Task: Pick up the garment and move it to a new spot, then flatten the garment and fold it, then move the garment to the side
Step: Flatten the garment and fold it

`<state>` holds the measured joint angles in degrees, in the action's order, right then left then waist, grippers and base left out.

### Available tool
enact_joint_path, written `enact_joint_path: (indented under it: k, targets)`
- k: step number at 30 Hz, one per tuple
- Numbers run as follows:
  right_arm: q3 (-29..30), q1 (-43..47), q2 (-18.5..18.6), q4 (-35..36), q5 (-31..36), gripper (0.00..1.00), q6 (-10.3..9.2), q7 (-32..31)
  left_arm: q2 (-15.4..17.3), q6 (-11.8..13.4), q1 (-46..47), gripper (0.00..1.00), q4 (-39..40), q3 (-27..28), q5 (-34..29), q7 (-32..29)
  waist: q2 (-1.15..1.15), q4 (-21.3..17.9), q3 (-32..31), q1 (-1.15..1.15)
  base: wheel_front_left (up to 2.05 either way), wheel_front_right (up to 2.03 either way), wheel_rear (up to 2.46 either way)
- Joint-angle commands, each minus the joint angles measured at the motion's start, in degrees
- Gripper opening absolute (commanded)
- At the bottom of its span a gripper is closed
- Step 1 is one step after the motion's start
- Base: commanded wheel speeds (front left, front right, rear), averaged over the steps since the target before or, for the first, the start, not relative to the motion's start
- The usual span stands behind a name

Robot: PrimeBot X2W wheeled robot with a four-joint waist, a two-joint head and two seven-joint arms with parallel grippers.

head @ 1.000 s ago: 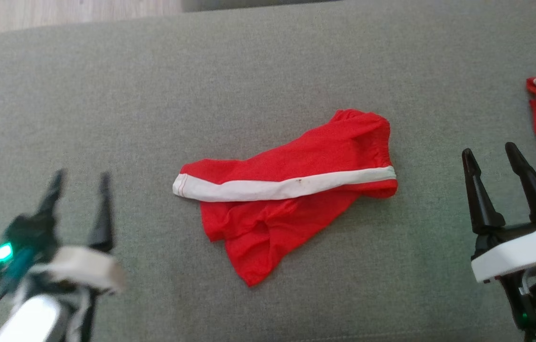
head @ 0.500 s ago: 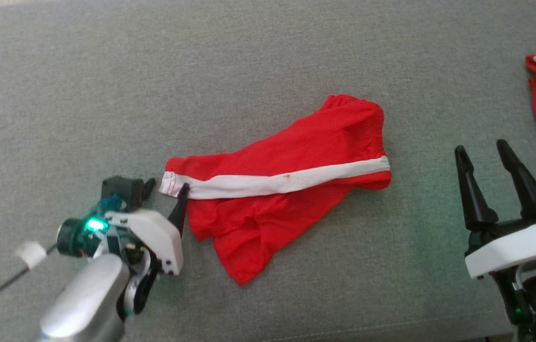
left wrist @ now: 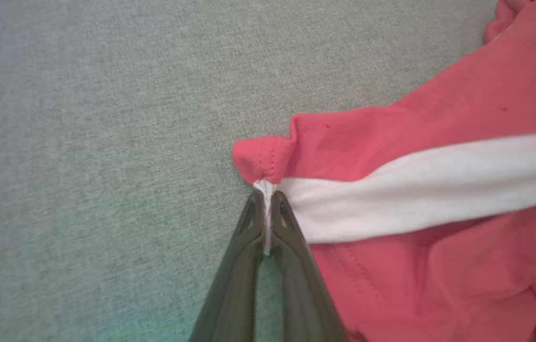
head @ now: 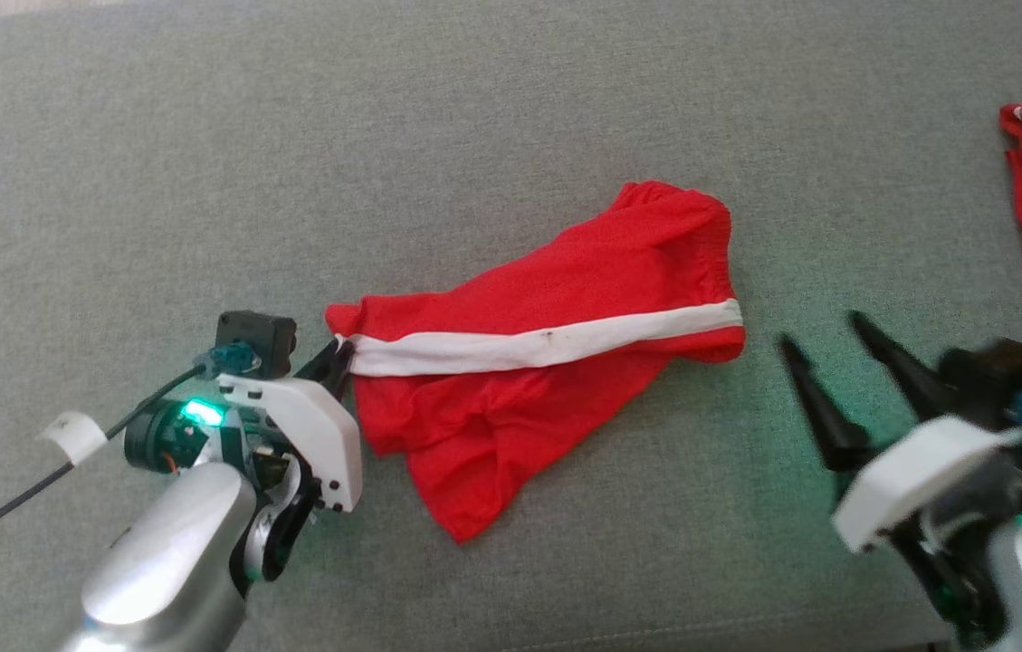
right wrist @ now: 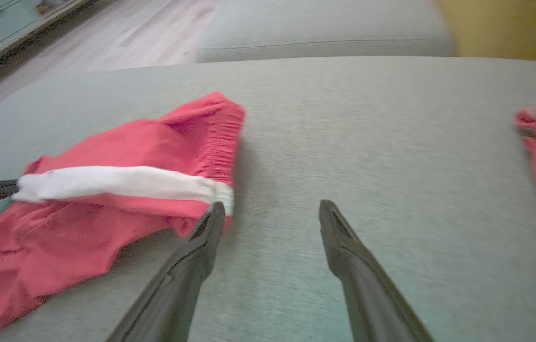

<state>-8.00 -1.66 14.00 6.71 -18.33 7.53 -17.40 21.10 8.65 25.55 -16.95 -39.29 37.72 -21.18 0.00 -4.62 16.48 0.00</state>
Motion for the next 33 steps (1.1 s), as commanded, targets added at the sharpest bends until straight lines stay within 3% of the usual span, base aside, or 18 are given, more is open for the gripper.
enact_joint_path:
  k: [1,6,17,18,19,26,33]
  targets:
    - [-3.25,-3.15,2.08,2.09,-1.08,1.0,-0.04,-0.7,1.79,0.27,-0.34,0.0,0.73,0.73,-0.2,-0.83,0.0,0.15,0.03,0.0,0.0,0.0,0.0]
    - [-9.37,-7.61,5.11,0.21,-2.77,1.0,-0.04,-3.29,1.42,0.36,-0.02,0.0,1.16,0.55,-0.31,-0.22,0.0,0.93,0.46,0.0,0.0,0.0,0.0]
    - [-14.34,-13.11,7.39,-8.13,-6.5,1.0,-0.04,-8.22,0.52,0.36,0.74,0.0,0.79,0.95,-0.71,3.51,0.0,2.97,0.94,0.0,0.0,0.0,0.0]
    - [-14.6,-13.4,7.48,-8.78,-7.05,0.6,-0.04,-8.64,0.41,0.31,0.65,0.0,0.8,1.08,-0.57,3.93,0.0,3.12,0.94,0.0,0.0,0.0,0.0]
    - [-14.65,-13.76,7.44,-9.12,-7.56,0.0,-0.04,-8.37,0.35,0.26,0.6,0.0,0.84,1.13,-0.54,4.33,0.0,3.26,0.95,0.0,0.0,0.0,0.0]
    - [-12.0,-14.41,8.27,-7.95,-6.91,0.0,-0.04,-5.9,0.38,1.97,0.7,0.0,4.96,3.72,-2.3,13.01,0.0,3.84,0.51,0.0,0.0,0.0,0.0]
    - [-5.06,-14.75,8.0,0.98,-3.49,0.0,-0.04,-2.44,3.42,6.74,1.47,0.0,20.43,7.42,-6.7,19.12,0.0,3.62,-3.33,0.0,0.0,0.0,0.0]
